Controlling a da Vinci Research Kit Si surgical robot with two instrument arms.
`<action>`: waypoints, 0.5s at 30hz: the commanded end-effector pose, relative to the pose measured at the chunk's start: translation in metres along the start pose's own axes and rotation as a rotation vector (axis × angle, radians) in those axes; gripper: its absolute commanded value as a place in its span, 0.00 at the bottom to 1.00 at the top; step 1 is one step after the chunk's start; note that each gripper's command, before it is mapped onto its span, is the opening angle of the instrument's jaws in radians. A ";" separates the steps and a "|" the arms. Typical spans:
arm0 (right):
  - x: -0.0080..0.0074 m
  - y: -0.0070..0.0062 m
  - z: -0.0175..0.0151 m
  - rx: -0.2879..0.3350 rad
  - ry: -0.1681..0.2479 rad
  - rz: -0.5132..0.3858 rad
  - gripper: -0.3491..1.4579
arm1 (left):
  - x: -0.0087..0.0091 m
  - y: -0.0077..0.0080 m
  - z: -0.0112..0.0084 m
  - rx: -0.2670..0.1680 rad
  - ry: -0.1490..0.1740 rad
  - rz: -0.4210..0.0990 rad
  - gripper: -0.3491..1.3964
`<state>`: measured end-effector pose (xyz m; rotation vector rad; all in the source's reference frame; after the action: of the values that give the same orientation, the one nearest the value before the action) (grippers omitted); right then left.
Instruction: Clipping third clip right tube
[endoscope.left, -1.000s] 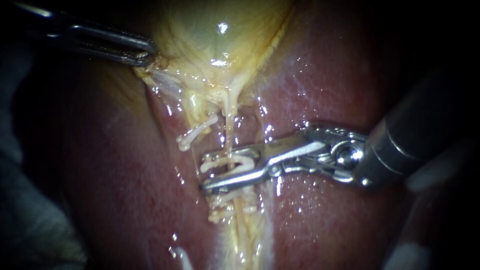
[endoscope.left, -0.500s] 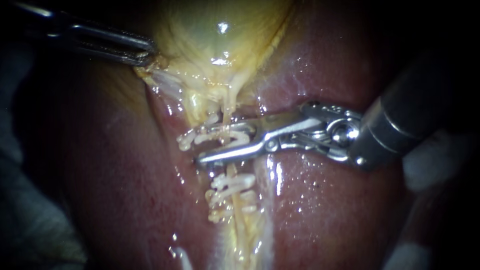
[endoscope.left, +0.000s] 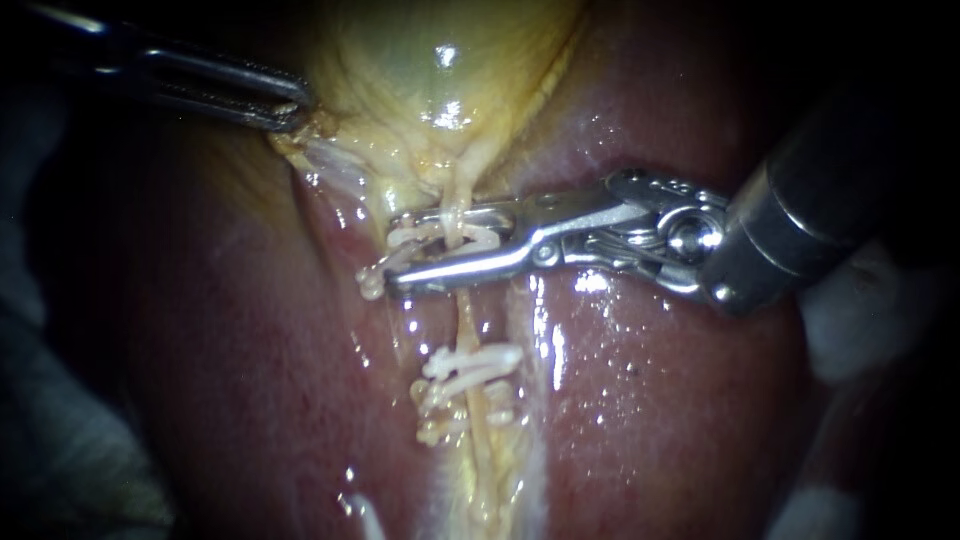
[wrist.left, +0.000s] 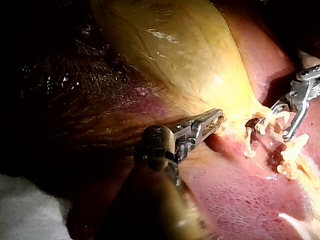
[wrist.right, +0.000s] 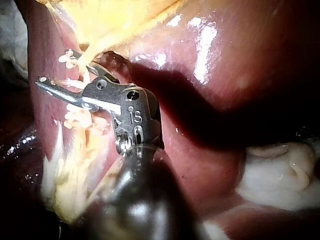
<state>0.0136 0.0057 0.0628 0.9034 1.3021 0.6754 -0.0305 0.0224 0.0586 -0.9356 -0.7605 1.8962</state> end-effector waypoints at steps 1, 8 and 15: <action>0.0001 -0.0001 0.0000 0.001 0.000 0.000 0.45 | 0.0000 0.0000 0.0000 0.000 0.000 0.000 0.00; 0.0007 -0.0011 0.0000 0.004 0.001 0.035 0.43 | 0.0000 0.0000 0.0000 0.000 0.000 0.000 0.00; 0.0007 -0.0016 -0.0001 0.006 0.000 0.076 0.39 | 0.0000 0.0000 0.0000 0.000 0.000 0.000 0.00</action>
<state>0.0134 0.0055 0.0611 0.9719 1.2699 0.7419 -0.0305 0.0224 0.0586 -0.9357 -0.7602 1.8961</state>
